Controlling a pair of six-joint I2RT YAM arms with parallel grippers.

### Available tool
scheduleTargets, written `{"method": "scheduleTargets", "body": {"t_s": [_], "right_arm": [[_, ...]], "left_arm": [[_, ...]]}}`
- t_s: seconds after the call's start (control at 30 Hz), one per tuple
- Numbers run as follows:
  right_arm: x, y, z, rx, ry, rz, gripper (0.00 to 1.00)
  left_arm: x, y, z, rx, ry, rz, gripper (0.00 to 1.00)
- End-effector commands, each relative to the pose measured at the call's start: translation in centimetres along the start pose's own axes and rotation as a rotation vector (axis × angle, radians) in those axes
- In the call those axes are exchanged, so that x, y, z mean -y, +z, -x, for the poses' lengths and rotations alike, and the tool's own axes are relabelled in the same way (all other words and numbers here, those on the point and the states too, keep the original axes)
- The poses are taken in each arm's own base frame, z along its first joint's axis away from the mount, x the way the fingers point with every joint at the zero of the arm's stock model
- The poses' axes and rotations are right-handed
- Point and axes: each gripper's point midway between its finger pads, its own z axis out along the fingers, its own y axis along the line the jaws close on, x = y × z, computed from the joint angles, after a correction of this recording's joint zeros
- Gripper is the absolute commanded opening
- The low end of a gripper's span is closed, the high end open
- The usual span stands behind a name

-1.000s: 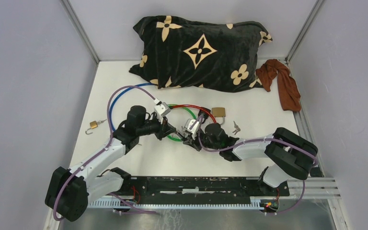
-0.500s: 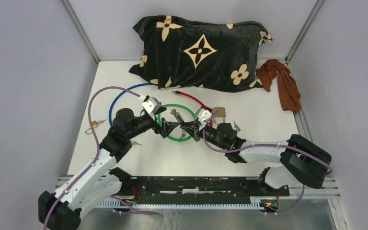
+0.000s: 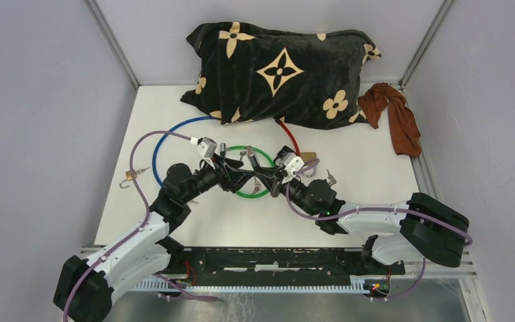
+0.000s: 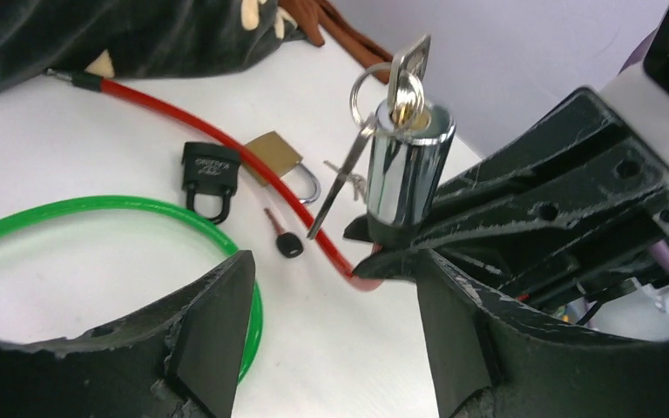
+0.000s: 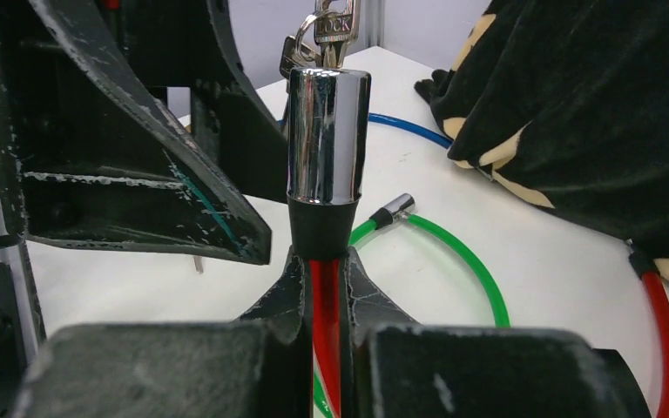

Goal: Lock with the key
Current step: Lock the lock.

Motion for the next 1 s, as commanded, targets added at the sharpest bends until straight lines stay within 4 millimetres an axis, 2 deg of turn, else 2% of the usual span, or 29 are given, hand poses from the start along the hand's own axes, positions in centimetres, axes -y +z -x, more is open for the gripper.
{"method": "scheduleTargets", "body": {"t_s": [0.0, 0.07, 0.17, 0.23, 0.33, 0.43, 0.47, 0.57, 0.6, 0.63, 0.73, 0.8, 0.83, 0.9, 0.97], "right_arm": [[-0.5, 0.2, 3.5, 0.131, 0.050, -0.009, 0.00], [-1.1, 0.2, 3.5, 0.133, 0.050, 0.012, 0.00], [-1.2, 0.0, 3.5, 0.132, 0.051, 0.017, 0.00], [-1.4, 0.0, 3.5, 0.129, 0.042, 0.030, 0.00], [-2.9, 0.4, 3.7, 0.129, 0.030, 0.108, 0.00], [-3.9, 0.7, 3.6, 0.125, 0.028, 0.162, 0.00], [-4.0, 0.7, 3.8, 0.131, 0.027, 0.167, 0.00], [-4.0, 0.7, 4.1, 0.140, 0.020, 0.167, 0.00], [-4.0, 0.8, 4.2, 0.139, 0.014, 0.170, 0.00], [-4.2, 0.9, 4.0, 0.131, 0.009, 0.178, 0.00], [-4.8, 0.9, 3.0, 0.073, -0.016, 0.236, 0.02], [-3.9, 0.3, 2.4, 0.019, -0.020, 0.241, 0.38], [-2.9, -0.2, 2.2, -0.004, -0.031, 0.228, 0.48], [-0.6, -1.2, 1.8, -0.057, -0.060, 0.196, 0.61], [2.5, -1.5, 1.2, -0.153, -0.074, 0.164, 0.66]], "left_arm": [[2.3, 1.0, 4.4, 0.168, -0.018, -0.079, 0.74], [1.9, 1.3, 4.5, 0.177, -0.043, -0.051, 0.71], [2.5, 1.2, 5.0, 0.190, -0.040, -0.079, 0.61], [2.8, 1.2, 5.0, 0.188, -0.041, -0.093, 0.60], [2.7, 1.3, 5.1, 0.198, -0.065, -0.081, 0.60], [3.4, 1.3, 5.7, 0.212, -0.058, -0.109, 0.60], [3.5, 1.3, 5.6, 0.209, -0.055, -0.117, 0.55], [3.2, 1.3, 4.6, 0.179, -0.067, -0.104, 0.15], [3.0, 1.3, 4.3, 0.174, -0.070, -0.096, 0.06], [2.9, 1.2, 4.1, 0.172, -0.071, -0.091, 0.02], [2.6, 0.9, 4.0, 0.173, -0.040, -0.075, 0.02], [1.7, 0.6, 3.4, 0.161, 0.011, -0.030, 0.02], [1.1, 0.4, 3.0, 0.152, 0.045, -0.006, 0.02], [0.2, 0.0, 2.3, 0.137, 0.098, 0.028, 0.02], [0.1, -0.1, 1.5, 0.114, 0.120, 0.023, 0.02]]}}
